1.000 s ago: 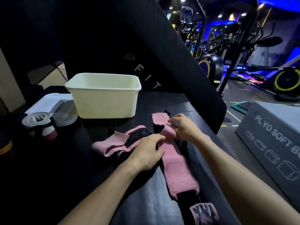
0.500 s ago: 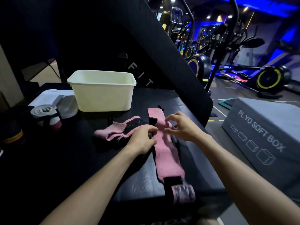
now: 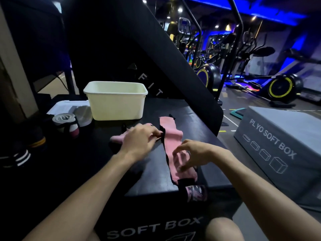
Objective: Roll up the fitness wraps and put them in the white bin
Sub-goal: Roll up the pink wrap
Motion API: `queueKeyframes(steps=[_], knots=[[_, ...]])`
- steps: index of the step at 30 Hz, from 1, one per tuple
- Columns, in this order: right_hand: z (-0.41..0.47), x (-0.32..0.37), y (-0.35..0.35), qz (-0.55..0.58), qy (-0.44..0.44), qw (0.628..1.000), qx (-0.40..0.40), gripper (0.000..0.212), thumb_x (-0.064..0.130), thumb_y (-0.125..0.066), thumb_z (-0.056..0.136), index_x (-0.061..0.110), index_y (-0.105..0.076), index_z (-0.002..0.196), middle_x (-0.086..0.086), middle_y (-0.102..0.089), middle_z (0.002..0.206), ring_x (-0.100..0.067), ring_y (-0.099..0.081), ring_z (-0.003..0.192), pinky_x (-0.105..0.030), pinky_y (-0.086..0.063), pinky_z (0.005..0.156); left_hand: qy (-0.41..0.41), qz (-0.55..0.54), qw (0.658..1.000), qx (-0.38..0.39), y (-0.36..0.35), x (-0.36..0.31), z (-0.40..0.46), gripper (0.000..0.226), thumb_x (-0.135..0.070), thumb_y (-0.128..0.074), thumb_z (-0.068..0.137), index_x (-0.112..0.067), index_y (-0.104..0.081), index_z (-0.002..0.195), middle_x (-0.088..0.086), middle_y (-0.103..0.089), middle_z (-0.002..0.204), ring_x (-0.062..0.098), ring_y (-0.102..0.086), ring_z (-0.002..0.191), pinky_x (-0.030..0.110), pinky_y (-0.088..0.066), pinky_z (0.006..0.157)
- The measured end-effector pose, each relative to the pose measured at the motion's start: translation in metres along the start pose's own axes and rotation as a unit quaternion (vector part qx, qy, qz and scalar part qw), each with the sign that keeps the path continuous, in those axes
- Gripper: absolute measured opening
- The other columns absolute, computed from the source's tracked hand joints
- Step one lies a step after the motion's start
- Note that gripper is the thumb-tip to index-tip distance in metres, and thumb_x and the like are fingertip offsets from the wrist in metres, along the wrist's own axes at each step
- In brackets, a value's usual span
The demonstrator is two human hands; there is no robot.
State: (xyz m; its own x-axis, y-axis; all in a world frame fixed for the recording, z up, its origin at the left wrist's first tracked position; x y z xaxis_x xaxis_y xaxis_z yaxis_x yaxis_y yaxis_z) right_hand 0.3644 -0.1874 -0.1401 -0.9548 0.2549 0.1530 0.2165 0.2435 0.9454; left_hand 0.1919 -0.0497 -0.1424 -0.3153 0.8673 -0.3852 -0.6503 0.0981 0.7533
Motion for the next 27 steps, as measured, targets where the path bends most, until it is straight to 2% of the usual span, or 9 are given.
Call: queueKeyframes(steps=[3, 5, 7, 13, 16, 19, 22, 24, 27], knots=[[0.003, 0.012, 0.011, 0.041, 0.006, 0.999, -0.019, 0.079, 0.057, -0.083, 0.076, 0.034, -0.052, 0.145, 0.002, -0.051, 0.144, -0.021, -0.057, 0.124, -0.033, -0.044, 0.108, 0.066, 0.164, 0.981, 0.084, 0.027, 0.031, -0.003, 0.033, -0.043, -0.068, 0.092, -0.036, -0.064, 0.124, -0.008, -0.058, 0.133, 0.025, -0.054, 0.119, 0.039, -0.045, 0.099], [0.008, 0.021, 0.020, 0.065, 0.013, 0.997, -0.047, 0.072, 0.054, -0.081, 0.080, 0.032, -0.054, 0.144, 0.003, -0.056, 0.144, -0.018, -0.056, 0.127, -0.027, -0.043, 0.105, 0.109, 0.174, 0.967, 0.151, 0.037, 0.050, -0.012, 0.040, -0.038, -0.069, 0.090, -0.045, -0.062, 0.128, -0.010, -0.055, 0.135, 0.026, -0.055, 0.121, 0.036, -0.046, 0.096], [0.011, 0.033, 0.030, 0.065, 0.028, 0.994, -0.078, 0.059, 0.048, -0.079, 0.086, 0.031, -0.060, 0.139, 0.003, -0.062, 0.136, -0.016, -0.057, 0.123, -0.026, -0.044, 0.101, 0.130, 0.137, 0.970, 0.152, 0.045, 0.060, -0.020, 0.037, -0.033, -0.070, 0.090, -0.050, -0.065, 0.122, -0.010, -0.060, 0.124, 0.025, -0.060, 0.117, 0.033, -0.047, 0.084], [0.027, 0.080, 0.046, 0.071, 0.074, 0.985, -0.141, 0.038, 0.027, -0.073, 0.092, 0.017, -0.068, 0.129, -0.004, -0.070, 0.121, -0.020, -0.063, 0.107, -0.033, -0.049, 0.095, 0.083, 0.086, 0.992, 0.047, 0.062, 0.059, -0.027, 0.016, -0.027, -0.075, 0.090, -0.031, -0.079, 0.104, -0.008, -0.069, 0.106, 0.024, -0.069, 0.100, 0.037, -0.054, 0.085], [0.042, 0.097, 0.045, 0.049, 0.103, 0.979, -0.168, 0.038, 0.031, -0.067, 0.091, 0.025, -0.067, 0.129, 0.000, -0.064, 0.123, -0.019, -0.061, 0.110, -0.035, -0.051, 0.094, 0.049, 0.066, 0.996, -0.026, 0.073, 0.060, -0.030, 0.025, -0.017, -0.071, 0.092, -0.021, -0.076, 0.116, -0.007, -0.067, 0.115, 0.022, -0.067, 0.103, 0.035, -0.054, 0.092], [0.048, 0.108, 0.054, 0.113, 0.107, 0.964, -0.216, 0.025, 0.030, -0.066, 0.097, 0.021, -0.068, 0.120, 0.000, -0.061, 0.119, -0.017, -0.062, 0.105, -0.020, -0.047, 0.084, 0.035, 0.010, 0.993, -0.112, 0.089, 0.060, -0.030, 0.034, -0.008, -0.068, 0.093, -0.012, -0.071, 0.126, -0.004, -0.065, 0.124, 0.017, -0.064, 0.111, 0.019, -0.043, 0.102], [0.053, 0.118, 0.063, 0.196, 0.098, 0.940, -0.261, 0.034, 0.037, -0.054, 0.105, 0.007, -0.066, 0.095, -0.010, -0.063, 0.106, -0.024, -0.063, 0.095, -0.033, -0.045, 0.079, 0.028, -0.072, 0.976, -0.202, 0.109, 0.051, -0.029, 0.026, -0.012, -0.066, 0.098, -0.012, -0.073, 0.123, -0.004, -0.066, 0.123, -0.003, -0.061, 0.109, 0.002, -0.039, 0.094], [0.053, 0.121, 0.072, 0.221, 0.081, 0.913, -0.332, 0.031, 0.036, -0.060, 0.101, 0.006, -0.066, 0.093, -0.010, -0.066, 0.100, -0.024, -0.064, 0.093, -0.036, -0.048, 0.080, 0.027, -0.133, 0.963, -0.231, 0.118, 0.045, -0.026, 0.024, -0.022, -0.061, 0.102, -0.013, -0.076, 0.118, -0.006, -0.068, 0.121, -0.007, -0.061, 0.110, 0.008, -0.049, 0.090], [0.058, 0.117, 0.081, 0.273, 0.083, 0.887, -0.363, 0.034, 0.038, -0.072, 0.093, 0.014, -0.063, 0.115, -0.003, -0.065, 0.113, -0.018, -0.064, 0.103, -0.036, -0.052, 0.092, 0.037, -0.211, 0.942, -0.258, 0.125, 0.046, -0.021, 0.033, -0.038, -0.058, 0.101, -0.015, -0.080, 0.109, -0.009, -0.072, 0.113, 0.011, -0.069, 0.110, 0.035, -0.059, 0.091]])
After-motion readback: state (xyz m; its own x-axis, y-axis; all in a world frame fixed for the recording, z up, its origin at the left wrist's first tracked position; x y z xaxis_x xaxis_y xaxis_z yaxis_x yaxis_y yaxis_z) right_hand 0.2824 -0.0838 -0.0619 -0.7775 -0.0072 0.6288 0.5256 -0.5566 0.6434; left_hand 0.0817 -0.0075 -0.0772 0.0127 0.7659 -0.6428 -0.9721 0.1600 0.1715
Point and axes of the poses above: each hand's wrist, its own z-axis towards the middle knuckle, its own y-axis out of the back of the hand, x = y × z, the point moved 3 cm from there along z, towards the middle knuckle
